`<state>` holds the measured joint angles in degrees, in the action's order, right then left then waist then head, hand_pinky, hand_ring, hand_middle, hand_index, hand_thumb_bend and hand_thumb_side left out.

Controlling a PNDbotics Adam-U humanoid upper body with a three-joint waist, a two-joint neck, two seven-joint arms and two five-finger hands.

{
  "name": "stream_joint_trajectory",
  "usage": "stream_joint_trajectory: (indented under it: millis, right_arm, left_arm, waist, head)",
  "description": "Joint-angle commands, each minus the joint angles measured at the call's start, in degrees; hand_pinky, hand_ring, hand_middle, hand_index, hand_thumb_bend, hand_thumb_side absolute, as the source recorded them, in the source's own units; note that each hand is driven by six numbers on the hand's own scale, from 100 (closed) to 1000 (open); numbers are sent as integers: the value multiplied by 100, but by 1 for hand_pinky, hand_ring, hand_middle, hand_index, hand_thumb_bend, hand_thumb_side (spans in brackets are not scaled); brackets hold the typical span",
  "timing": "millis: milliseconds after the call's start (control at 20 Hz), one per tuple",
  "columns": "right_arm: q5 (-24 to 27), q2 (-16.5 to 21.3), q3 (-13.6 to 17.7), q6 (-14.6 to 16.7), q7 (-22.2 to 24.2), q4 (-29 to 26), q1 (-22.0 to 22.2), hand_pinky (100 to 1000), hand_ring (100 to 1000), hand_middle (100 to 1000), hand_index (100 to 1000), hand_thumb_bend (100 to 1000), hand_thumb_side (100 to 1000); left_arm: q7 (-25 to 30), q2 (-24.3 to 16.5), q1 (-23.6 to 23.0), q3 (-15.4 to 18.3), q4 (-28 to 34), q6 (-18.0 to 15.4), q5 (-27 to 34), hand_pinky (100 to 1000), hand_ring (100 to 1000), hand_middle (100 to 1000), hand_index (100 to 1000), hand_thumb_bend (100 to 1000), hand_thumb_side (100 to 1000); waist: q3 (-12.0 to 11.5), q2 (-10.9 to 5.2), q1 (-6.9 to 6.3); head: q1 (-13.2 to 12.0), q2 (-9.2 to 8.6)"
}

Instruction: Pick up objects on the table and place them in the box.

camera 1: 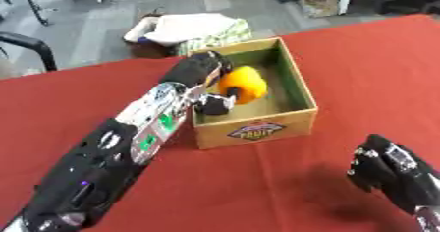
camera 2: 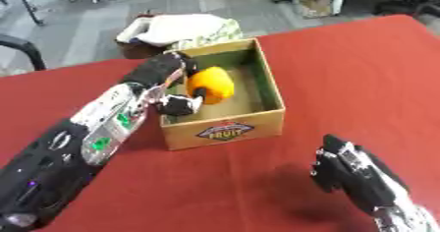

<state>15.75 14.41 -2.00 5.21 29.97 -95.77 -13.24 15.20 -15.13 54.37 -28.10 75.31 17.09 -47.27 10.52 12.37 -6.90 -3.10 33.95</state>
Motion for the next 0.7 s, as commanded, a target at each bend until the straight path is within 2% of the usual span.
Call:
stream_joint_trajectory:
  millis: [50,100,150,250,450,700]
  right_arm:
    - [-18,47,-4,-10,-6,-118,-47,100,100,100,100,100,819]
    - [-18,46,-4,-11,-6,-118,-46,100,100,100,100,100,819]
    - [-17,46,-4,-12,-6,-118,-46,100,100,100,100,100,819]
    - [-17,45,-3,-12,-7,-117,-46,100,100,100,100,100,819]
    - [-18,44,3,-9,-14,-117,-45,100,100,100,100,100,819]
    - [-25,44,17,-2,-30,-119,-45,100,100,100,100,100,819]
  left_arm:
    - [117,-84,84,7,196,13,227,659,717,746,797,100,557]
    - [145,-90,79,10,226,17,298,662,722,752,802,100,579]
    - [152,-95,74,20,260,26,367,695,762,798,845,100,719]
    - [122,-107,59,47,332,65,503,725,794,834,877,100,817]
    - [76,-133,30,104,447,171,737,757,828,871,914,100,929]
    - [83,-212,-79,188,701,286,1036,773,843,892,940,100,994]
  waist:
    - [-8,-104,52]
    - [-9,-105,52]
    - [-10,-105,52]
    - [-12,-105,55]
    - [-19,-101,60]
    - [-33,-89,66]
  head:
    - [0,-25]
    - [3,-28]
    - [5,-29]
    - [5,-28]
    - [6,-31]
    - [12,-25]
